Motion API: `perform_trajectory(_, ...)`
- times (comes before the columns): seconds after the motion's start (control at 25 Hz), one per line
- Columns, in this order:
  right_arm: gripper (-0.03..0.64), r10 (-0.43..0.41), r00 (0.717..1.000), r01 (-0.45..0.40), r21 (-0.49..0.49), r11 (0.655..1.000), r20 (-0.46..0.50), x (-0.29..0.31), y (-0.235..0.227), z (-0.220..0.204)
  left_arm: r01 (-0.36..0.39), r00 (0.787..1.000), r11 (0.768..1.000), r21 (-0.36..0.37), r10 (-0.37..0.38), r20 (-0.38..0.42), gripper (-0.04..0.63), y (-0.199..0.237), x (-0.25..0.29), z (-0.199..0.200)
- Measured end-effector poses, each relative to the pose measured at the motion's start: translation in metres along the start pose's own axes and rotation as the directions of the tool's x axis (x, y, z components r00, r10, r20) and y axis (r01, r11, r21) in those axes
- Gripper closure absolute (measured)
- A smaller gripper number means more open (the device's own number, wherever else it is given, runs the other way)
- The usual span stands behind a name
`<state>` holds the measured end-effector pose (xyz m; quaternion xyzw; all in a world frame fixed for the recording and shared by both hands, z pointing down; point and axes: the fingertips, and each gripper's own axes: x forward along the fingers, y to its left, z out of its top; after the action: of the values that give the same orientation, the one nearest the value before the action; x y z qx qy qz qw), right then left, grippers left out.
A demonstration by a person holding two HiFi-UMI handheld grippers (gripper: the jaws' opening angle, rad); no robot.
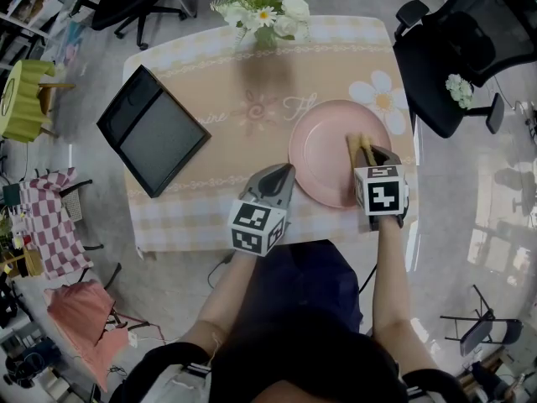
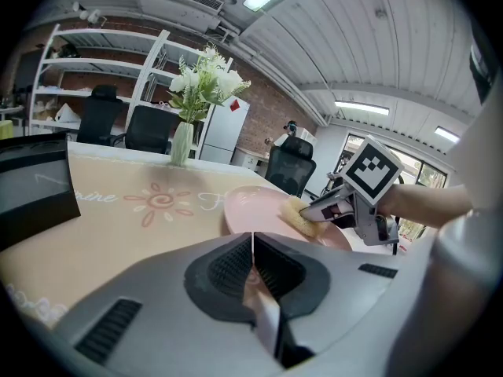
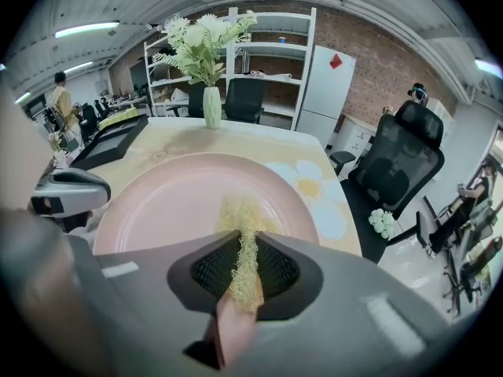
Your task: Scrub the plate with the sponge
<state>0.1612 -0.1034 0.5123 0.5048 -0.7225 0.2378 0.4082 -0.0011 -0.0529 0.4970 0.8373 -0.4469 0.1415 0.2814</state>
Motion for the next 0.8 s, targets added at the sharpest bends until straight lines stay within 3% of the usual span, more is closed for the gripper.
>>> perform_trajectory(0.8, 0.563, -0.106, 0.992, 0.1, -0.097, 0.99, -0.061, -0.007, -0.023, -0.014, 0.001, 1.0, 1.0, 0.0, -0.001, 0.002, 0.58, -0.003, 0.001, 0.0)
